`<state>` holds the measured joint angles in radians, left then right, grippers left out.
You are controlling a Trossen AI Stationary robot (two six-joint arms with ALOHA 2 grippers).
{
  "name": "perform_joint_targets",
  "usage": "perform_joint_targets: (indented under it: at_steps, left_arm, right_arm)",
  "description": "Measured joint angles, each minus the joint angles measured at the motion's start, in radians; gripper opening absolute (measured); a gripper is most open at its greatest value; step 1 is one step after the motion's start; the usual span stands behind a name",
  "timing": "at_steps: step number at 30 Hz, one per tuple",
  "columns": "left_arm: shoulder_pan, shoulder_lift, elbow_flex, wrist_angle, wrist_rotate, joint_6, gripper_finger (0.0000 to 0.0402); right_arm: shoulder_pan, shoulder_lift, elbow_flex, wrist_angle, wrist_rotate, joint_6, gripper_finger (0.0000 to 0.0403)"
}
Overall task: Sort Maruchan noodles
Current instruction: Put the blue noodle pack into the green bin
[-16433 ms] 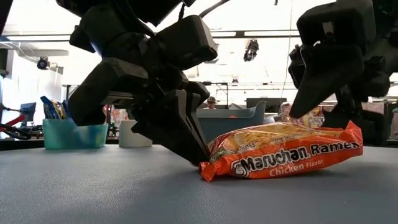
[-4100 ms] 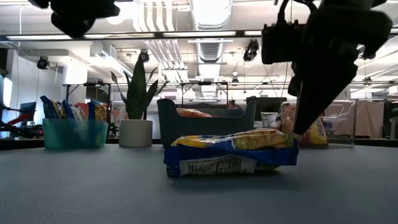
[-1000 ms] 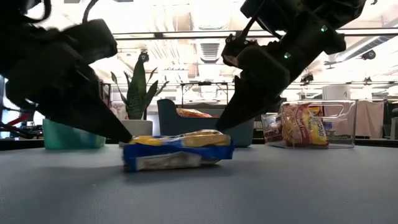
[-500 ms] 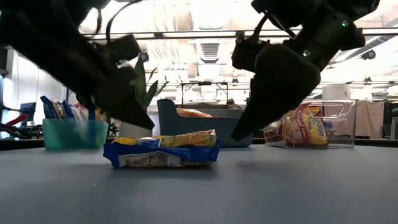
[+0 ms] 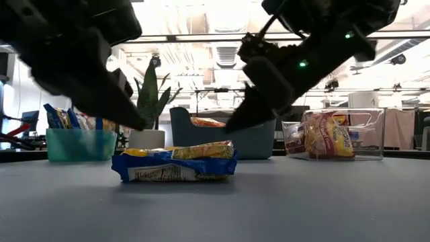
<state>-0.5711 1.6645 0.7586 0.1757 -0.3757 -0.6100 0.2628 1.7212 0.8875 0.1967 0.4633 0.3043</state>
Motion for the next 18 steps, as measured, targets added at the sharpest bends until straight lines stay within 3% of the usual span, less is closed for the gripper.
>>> perform_joint_targets:
  at_steps: [18]
  left_arm:
    - [-0.023, 0.104, 0.011, 0.023, -0.014, -0.109, 0.0084]
  right_arm:
    - [-0.006, 0.111, 0.004, 0.115, -0.198, 0.038, 0.0102]
